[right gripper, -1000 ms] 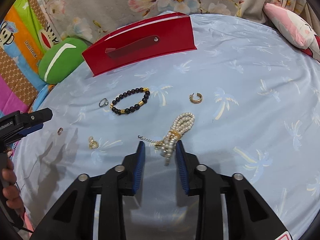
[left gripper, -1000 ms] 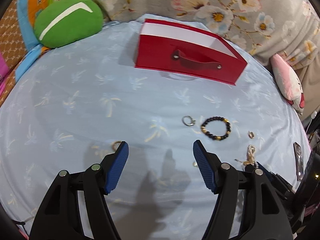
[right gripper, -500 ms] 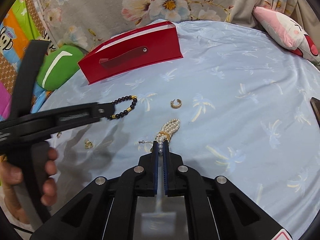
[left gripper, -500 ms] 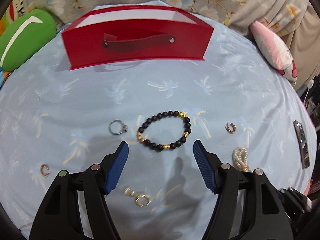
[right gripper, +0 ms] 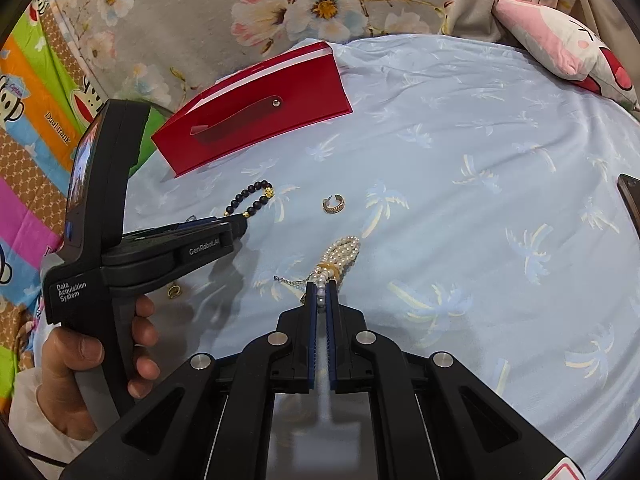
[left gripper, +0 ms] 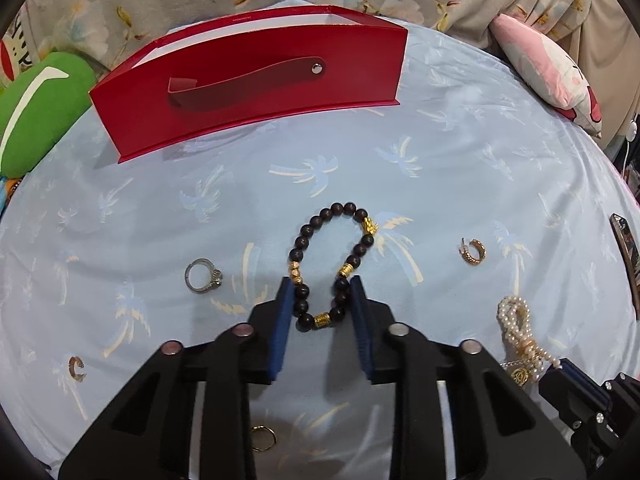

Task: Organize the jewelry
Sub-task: 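Grasp the pearl bracelet with the right gripper while the left gripper grasps the black bead bracelet, then release the bead bracelet into the red box while the right gripper drops the pearl bracelet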

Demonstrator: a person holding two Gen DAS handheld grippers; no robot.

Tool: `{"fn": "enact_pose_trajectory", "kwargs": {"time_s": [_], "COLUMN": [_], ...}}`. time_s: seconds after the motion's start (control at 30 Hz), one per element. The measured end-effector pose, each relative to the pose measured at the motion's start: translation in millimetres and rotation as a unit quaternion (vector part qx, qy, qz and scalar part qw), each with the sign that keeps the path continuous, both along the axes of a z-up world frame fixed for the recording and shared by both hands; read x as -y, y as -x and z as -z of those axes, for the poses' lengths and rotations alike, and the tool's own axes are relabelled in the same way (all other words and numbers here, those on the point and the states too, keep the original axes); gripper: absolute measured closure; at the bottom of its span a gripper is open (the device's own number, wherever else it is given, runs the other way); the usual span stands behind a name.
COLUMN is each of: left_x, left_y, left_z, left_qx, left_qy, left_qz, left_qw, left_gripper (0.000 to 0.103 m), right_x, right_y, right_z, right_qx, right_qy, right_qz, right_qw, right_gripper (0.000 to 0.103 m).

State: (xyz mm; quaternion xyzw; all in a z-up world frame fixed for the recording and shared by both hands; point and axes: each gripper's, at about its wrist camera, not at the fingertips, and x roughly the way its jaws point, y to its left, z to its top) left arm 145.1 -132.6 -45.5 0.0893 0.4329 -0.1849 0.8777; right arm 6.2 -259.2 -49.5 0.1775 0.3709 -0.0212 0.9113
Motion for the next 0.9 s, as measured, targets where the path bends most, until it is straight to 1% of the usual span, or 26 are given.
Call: {"fn": "enact_pose_trajectory", "kwargs": {"time_s": [0.03, 0.13, 0.3, 0.43, 0.57, 0.73, 0.9], "left_x": [-2, -10, -20, -32, -47, -67, -86], "left_y": [-1, -3, 1, 8, 14, 22, 25], "left_z": [0, -1, -5, -18, -39, -68, -96], "left_qx": [-0.004, -0.024, -0.031, -0.022, -0.009, 0.015, 0.039], "left_qy": [0.006, 0.039, 0.062, 0.083, 0.106, 0.127, 0.135], "left_qz": [0.0, -0.001, -0.004, -0.007, -0.013, -0.024, -0.037], "left_qw": [1.0, 0.999, 0.9976, 0.9963, 0.9942, 0.9915, 0.9893], "left_gripper": [0.096, 0.096, 0.096, 0.096, 0.096, 0.096, 0.096], "right_x": [0, 1, 2, 2, -1, -5, -10], "right_y": [0, 0, 0, 1, 4, 7, 7], "right_z": [0, -1, -1, -5, -16, -35, -59], "right_qx": [0.0, 0.001, 0.001, 0.005, 0.02, 0.046, 0.077], "right_qy": [-0.001, -0.001, -0.002, -0.005, -0.001, 0.008, 0.013], "right_qz": [0.0, -0.001, 0.001, 0.002, -0.003, -0.011, -0.021], "right_qw": [1.0, 1.0, 1.0, 1.0, 1.0, 0.999, 0.997], "right_gripper": [0.099, 0.099, 0.099, 0.099, 0.099, 0.099, 0.099]}}
